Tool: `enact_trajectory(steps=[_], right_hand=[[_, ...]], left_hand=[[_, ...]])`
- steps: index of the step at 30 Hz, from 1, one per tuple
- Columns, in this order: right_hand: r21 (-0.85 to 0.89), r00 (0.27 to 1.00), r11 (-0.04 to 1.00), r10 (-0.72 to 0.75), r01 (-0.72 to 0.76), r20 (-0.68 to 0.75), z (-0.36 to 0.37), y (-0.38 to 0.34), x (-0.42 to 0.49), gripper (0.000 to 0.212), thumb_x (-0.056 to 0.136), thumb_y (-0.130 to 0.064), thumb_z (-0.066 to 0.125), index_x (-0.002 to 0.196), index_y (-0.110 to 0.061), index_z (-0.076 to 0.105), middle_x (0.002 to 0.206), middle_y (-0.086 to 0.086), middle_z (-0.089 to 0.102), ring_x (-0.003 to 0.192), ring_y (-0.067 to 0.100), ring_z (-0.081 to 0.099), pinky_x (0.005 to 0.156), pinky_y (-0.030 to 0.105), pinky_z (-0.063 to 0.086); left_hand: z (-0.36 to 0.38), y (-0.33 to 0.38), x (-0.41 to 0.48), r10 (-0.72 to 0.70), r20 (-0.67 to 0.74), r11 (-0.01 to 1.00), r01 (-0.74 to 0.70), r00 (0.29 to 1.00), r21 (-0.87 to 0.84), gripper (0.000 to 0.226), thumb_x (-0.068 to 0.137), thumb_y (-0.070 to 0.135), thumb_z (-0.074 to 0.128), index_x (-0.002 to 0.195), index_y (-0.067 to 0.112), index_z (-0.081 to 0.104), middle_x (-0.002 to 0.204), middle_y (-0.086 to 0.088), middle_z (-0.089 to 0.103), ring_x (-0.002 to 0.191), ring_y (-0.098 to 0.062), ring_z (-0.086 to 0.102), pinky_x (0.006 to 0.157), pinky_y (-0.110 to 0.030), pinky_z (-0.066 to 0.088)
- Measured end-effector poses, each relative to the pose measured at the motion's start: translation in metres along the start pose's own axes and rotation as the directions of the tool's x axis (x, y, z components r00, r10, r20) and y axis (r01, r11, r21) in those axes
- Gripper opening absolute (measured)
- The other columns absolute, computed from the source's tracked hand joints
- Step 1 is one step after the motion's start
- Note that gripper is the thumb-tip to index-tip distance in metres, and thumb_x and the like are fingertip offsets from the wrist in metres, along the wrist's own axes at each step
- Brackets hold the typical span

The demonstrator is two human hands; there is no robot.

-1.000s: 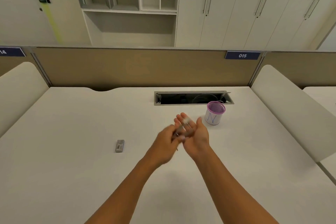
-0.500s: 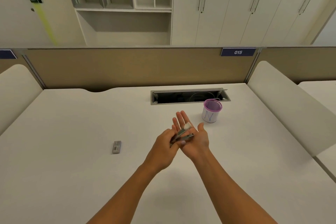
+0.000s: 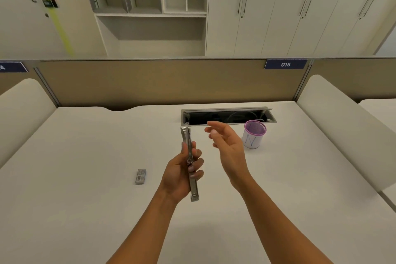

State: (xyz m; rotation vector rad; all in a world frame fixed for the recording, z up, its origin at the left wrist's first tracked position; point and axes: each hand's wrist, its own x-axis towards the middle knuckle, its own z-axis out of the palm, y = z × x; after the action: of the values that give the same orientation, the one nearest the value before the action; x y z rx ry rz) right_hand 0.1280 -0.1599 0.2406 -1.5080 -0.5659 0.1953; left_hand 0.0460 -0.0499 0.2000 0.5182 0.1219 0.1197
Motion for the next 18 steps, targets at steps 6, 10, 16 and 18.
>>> enact_trajectory(steps=[6, 10, 16, 18], right_hand=[[-0.333, 0.970, 0.915, -0.183, 0.227, 0.158, 0.011, -0.015, -0.008, 0.036, 0.097, -0.041, 0.046, 0.132, -0.044, 0.045, 0.127, -0.021, 0.056, 0.118, 0.000, 0.051, 0.096, 0.017, 0.040], [-0.580, 0.940, 0.742, -0.226, 0.335, 0.254, 0.013, -0.014, -0.008, 0.037, 0.096, -0.046, 0.041, 0.131, -0.040, 0.052, 0.139, -0.018, 0.050, 0.131, 0.006, 0.037, 0.106, 0.028, 0.026], [-0.610, 0.933, 0.708, -0.233, 0.357, 0.275, 0.012, -0.012, -0.008, 0.038, 0.094, -0.048, 0.044, 0.132, -0.044, 0.050, 0.138, -0.019, 0.051, 0.130, 0.005, 0.038, 0.103, 0.024, 0.022], [-0.562, 0.941, 0.756, -0.245, 0.337, 0.234, 0.013, -0.012, -0.008, 0.037, 0.096, -0.045, 0.046, 0.132, -0.045, 0.049, 0.137, -0.021, 0.051, 0.128, 0.002, 0.039, 0.102, 0.023, 0.026]], left_hand=[[-0.001, 0.000, 0.000, -0.018, 0.111, 1.000, 0.020, 0.994, -0.015, 0.032, 0.092, 0.044, 0.052, 0.099, 0.017, 0.067, 0.075, 0.004, 0.058, 0.049, -0.007, 0.039, 0.043, -0.019, 0.031], [-0.003, -0.002, -0.002, 0.008, 0.006, 0.993, -0.009, 1.000, 0.121, 0.037, 0.088, 0.047, 0.052, 0.093, 0.017, 0.072, 0.068, 0.001, 0.057, 0.048, -0.008, 0.041, 0.044, -0.021, 0.034], [-0.003, 0.000, -0.003, 0.041, -0.028, 0.988, -0.037, 0.999, 0.149, 0.035, 0.089, 0.047, 0.050, 0.090, 0.018, 0.071, 0.069, 0.000, 0.053, 0.048, -0.008, 0.041, 0.043, -0.021, 0.035], [-0.003, 0.000, -0.003, 0.044, -0.015, 0.989, -0.041, 0.999, 0.145, 0.035, 0.090, 0.046, 0.049, 0.091, 0.020, 0.072, 0.069, 0.003, 0.057, 0.048, -0.007, 0.041, 0.044, -0.021, 0.033]])
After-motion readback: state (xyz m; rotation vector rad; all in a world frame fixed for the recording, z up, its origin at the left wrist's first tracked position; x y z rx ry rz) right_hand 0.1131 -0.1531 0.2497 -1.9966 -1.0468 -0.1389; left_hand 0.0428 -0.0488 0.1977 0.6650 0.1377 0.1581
